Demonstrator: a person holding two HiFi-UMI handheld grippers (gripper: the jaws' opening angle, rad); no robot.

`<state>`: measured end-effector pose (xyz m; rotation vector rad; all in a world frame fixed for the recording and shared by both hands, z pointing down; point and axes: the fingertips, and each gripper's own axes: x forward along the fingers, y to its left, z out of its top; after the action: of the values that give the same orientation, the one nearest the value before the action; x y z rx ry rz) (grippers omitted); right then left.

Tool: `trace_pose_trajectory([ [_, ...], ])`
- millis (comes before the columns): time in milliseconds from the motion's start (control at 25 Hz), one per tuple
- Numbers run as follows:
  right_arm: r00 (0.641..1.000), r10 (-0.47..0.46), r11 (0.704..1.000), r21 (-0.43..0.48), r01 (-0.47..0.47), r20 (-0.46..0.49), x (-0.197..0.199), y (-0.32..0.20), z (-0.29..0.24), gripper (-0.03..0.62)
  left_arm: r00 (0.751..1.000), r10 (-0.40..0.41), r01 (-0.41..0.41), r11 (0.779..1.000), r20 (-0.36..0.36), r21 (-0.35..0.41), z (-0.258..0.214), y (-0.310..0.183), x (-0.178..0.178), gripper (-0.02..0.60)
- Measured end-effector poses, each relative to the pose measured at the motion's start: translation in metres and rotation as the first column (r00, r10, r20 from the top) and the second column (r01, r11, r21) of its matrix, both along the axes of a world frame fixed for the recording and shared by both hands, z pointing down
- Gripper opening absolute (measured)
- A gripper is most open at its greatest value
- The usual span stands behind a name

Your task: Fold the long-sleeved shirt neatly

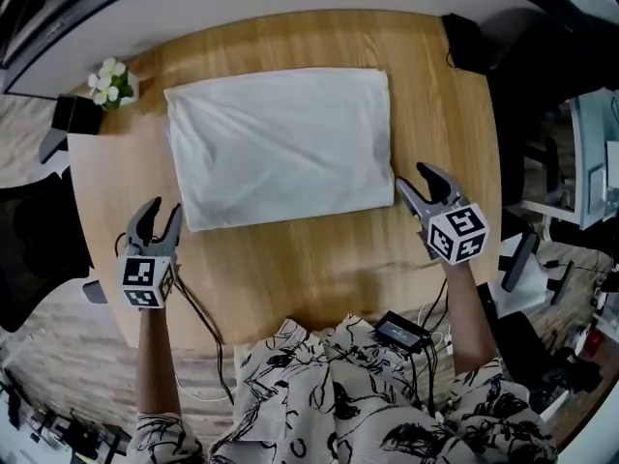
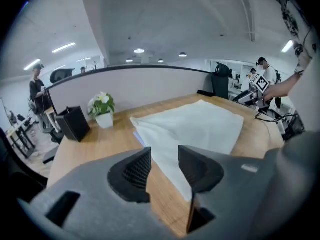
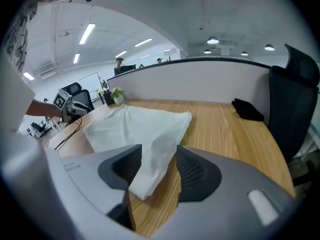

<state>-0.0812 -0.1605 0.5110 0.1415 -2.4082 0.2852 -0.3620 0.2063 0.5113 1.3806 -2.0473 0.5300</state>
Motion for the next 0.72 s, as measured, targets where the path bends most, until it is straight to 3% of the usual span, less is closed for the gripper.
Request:
trace_pose_trajectory([
  [200, 0.993, 0.021, 0.997, -0.066, -0.028, -0.112, 0.033, 0.032, 0.049, 0.241, 0.991, -0.036, 0.025, 0.996, -0.125, -0.086, 0.053, 0.025, 0.035, 0.170],
  [360, 0.988, 0.019, 0.989, -0.144, -0.041, -0.152, 0.036, 0.045, 0.073, 0.239, 0.978, -0.049, 0.029, 0.995, -0.205, -0.098, 0.074, 0.031, 0.054, 0.145],
  [440, 0.985, 0.010, 0.986, -0.165, -0.039, -0.173, 0.036, 0.049, 0.080, 0.204, 0.976, -0.048, 0.025, 0.994, -0.214, -0.109, 0.079, 0.030, 0.058, 0.122],
  [560, 0.981, 0.002, 0.986, -0.162, -0.034, -0.193, 0.037, 0.050, 0.083, 0.045, 0.978, -0.041, 0.017, 0.993, -0.202, -0.120, 0.078, 0.031, 0.059, 0.018],
  [720, 0.983, 0.022, 0.993, -0.113, -0.043, -0.181, 0.044, 0.045, 0.076, 0.029, 0.973, -0.113, 0.092, 0.990, -0.202, -0.109, 0.066, 0.044, 0.062, 0.017],
])
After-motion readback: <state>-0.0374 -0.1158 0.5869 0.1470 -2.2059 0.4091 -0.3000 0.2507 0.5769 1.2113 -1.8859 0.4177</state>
